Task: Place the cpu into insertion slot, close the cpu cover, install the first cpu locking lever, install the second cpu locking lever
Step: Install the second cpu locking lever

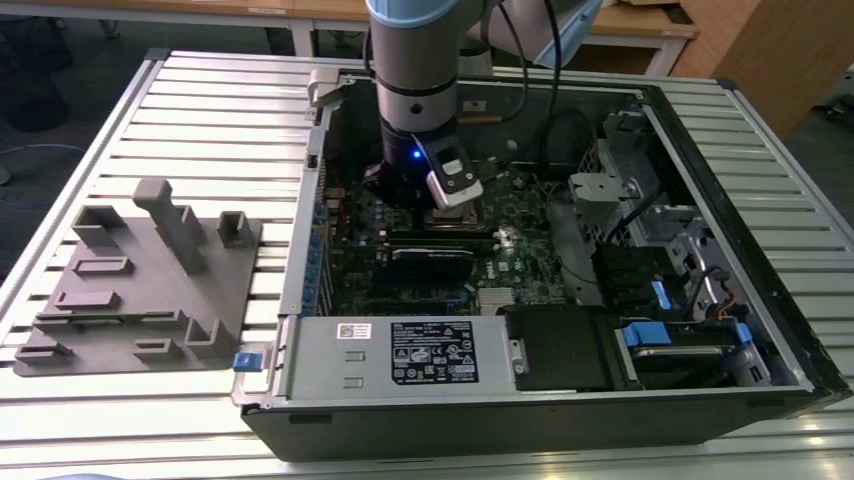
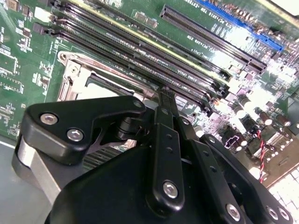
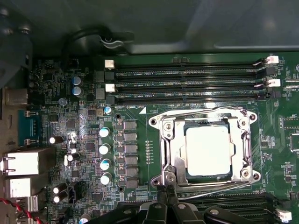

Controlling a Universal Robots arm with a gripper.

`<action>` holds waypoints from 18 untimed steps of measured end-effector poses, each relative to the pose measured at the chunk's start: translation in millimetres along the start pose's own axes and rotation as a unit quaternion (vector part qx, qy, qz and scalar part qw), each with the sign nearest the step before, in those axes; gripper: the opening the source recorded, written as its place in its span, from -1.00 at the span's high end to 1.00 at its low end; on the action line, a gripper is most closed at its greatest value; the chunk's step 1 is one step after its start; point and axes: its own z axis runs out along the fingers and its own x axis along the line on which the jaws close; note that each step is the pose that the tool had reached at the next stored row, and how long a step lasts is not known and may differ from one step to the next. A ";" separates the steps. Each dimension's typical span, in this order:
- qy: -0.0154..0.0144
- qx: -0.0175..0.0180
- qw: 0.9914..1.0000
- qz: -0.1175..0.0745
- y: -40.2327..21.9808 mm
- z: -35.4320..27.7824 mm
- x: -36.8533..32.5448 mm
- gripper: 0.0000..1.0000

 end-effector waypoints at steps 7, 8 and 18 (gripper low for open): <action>0.000 -0.001 1.000 0.001 0.2 0.4 1.2 0.79; 0.000 -0.001 1.000 0.001 0.2 0.6 1.2 0.79; 0.000 -0.003 1.000 0.002 0.0 2.3 1.7 0.79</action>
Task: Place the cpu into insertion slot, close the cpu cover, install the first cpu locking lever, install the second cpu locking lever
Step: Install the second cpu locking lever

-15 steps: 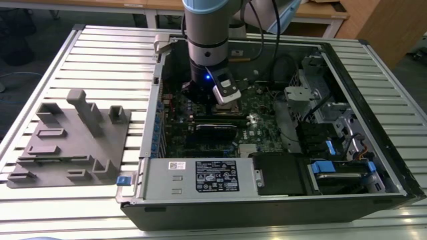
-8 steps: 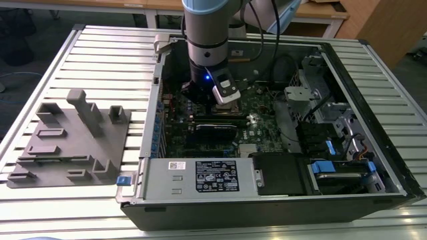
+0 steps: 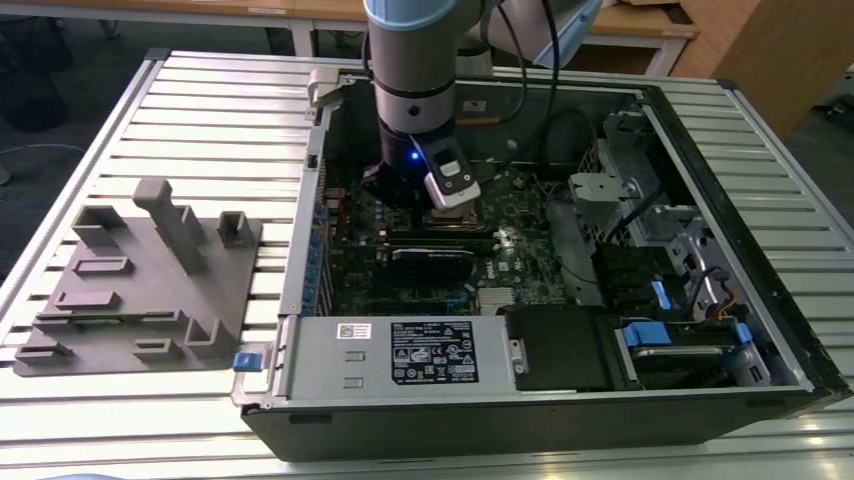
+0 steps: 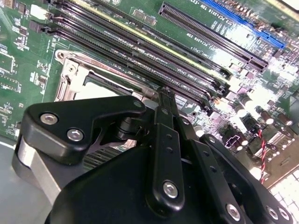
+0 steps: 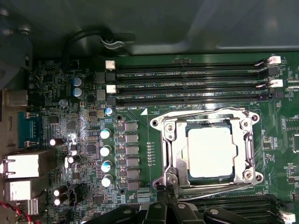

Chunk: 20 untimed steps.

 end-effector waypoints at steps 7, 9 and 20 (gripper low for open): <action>-0.001 -0.004 1.000 0.001 -0.2 1.2 1.1 0.79; -0.001 -0.007 1.000 0.001 -0.2 1.3 1.1 0.79; -0.004 -0.023 1.000 0.002 -1.6 5.0 3.5 0.79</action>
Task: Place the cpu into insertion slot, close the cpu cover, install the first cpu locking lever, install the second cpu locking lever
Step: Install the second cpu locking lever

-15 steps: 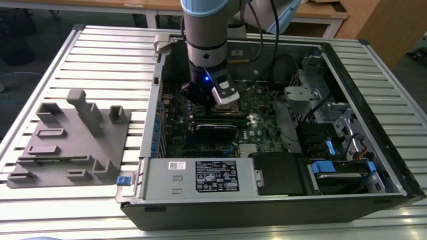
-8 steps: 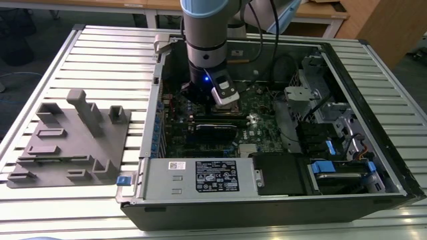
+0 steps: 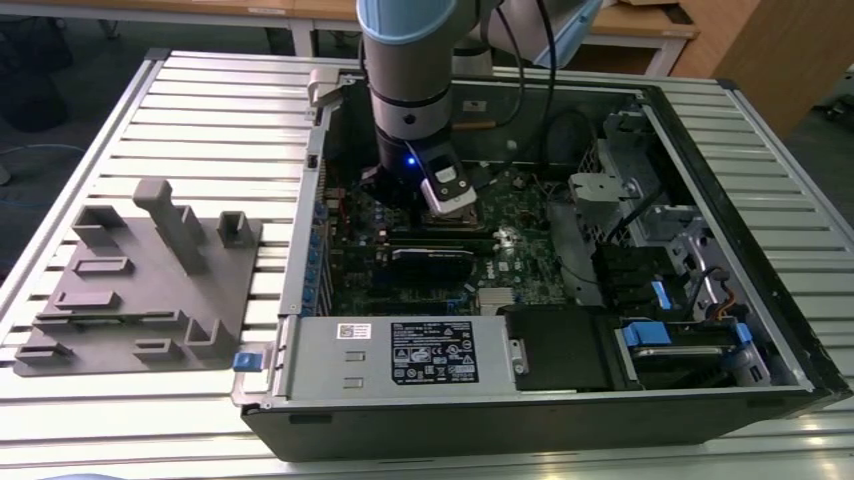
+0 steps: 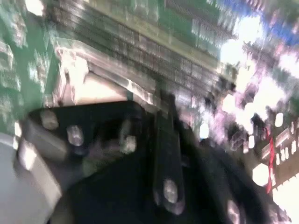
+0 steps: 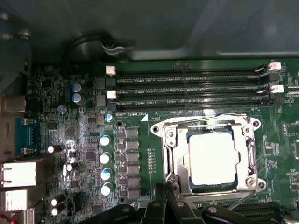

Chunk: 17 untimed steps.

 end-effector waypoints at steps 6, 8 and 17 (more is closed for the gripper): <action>0.000 -0.001 1.000 0.000 0.5 -4.8 -0.3 0.79; 0.000 -0.001 1.000 0.000 1.1 -13.4 -0.9 0.79; 0.000 -0.001 1.000 0.000 4.5 -53.8 -4.2 0.79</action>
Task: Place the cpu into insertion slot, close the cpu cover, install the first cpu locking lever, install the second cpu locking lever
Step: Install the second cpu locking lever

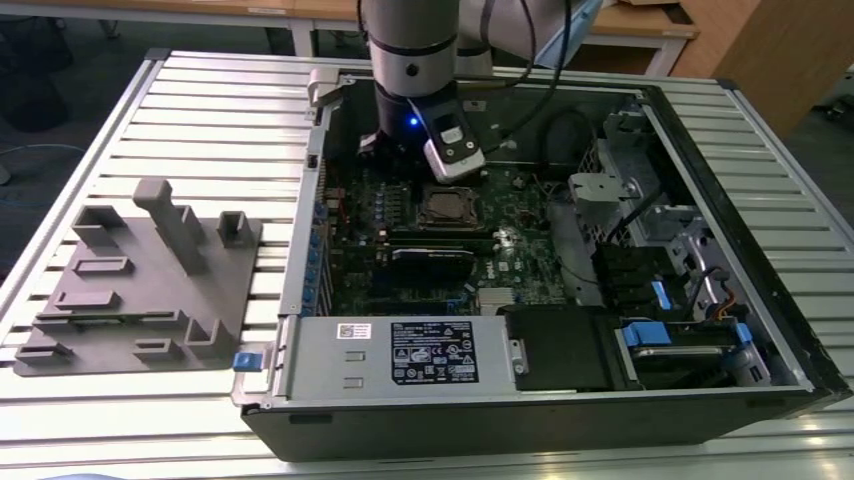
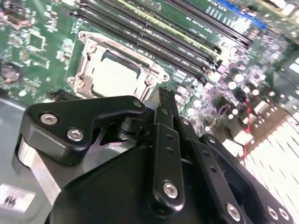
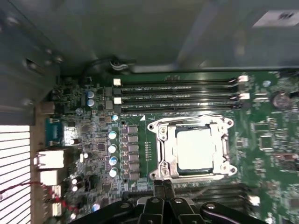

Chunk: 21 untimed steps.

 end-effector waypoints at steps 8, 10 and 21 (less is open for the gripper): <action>0.000 0.001 1.000 0.000 0.8 -7.0 -2.7 0.79; 0.000 0.002 1.000 0.002 1.0 -6.5 -6.9 0.79; 0.000 0.003 1.000 0.004 -3.8 -3.1 -14.2 0.79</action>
